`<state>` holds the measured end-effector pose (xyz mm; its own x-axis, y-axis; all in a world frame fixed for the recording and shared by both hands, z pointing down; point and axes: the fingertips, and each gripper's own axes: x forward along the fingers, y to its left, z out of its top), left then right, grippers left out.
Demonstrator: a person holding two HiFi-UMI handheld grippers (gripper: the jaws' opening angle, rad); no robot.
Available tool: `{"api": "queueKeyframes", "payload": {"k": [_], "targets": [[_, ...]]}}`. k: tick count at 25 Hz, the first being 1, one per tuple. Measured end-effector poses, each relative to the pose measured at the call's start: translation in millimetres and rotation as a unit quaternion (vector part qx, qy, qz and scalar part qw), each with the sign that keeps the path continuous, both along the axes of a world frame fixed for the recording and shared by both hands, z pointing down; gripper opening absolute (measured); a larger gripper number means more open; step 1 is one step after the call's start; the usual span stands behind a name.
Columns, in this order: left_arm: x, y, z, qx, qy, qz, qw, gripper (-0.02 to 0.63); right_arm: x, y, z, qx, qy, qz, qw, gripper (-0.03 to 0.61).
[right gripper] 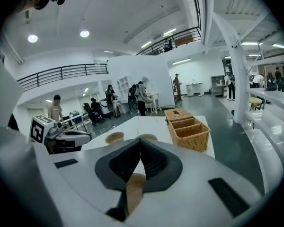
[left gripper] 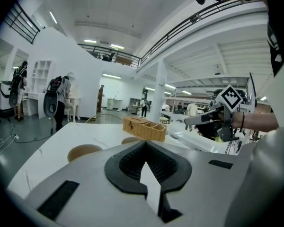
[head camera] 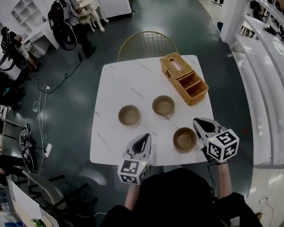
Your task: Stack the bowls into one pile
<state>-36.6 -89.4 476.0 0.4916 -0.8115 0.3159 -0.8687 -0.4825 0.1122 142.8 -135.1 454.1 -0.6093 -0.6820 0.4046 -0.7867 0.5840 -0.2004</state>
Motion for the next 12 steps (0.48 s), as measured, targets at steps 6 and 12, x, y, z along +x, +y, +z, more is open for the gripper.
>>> {"api": "queueKeyframes", "payload": {"k": [6, 12], "targets": [[0.1, -17.1, 16.8, -0.018, 0.007, -0.007, 0.9998, 0.014, 1.3, -14.4, 24.8, -0.035, 0.028, -0.015, 0.999, 0.015], [3.6, -20.2, 34.8, -0.055, 0.007, 0.011, 0.9984, 0.014, 0.7, -15.5, 49.3, -0.078, 0.062, -0.02, 0.995, 0.017]]}}
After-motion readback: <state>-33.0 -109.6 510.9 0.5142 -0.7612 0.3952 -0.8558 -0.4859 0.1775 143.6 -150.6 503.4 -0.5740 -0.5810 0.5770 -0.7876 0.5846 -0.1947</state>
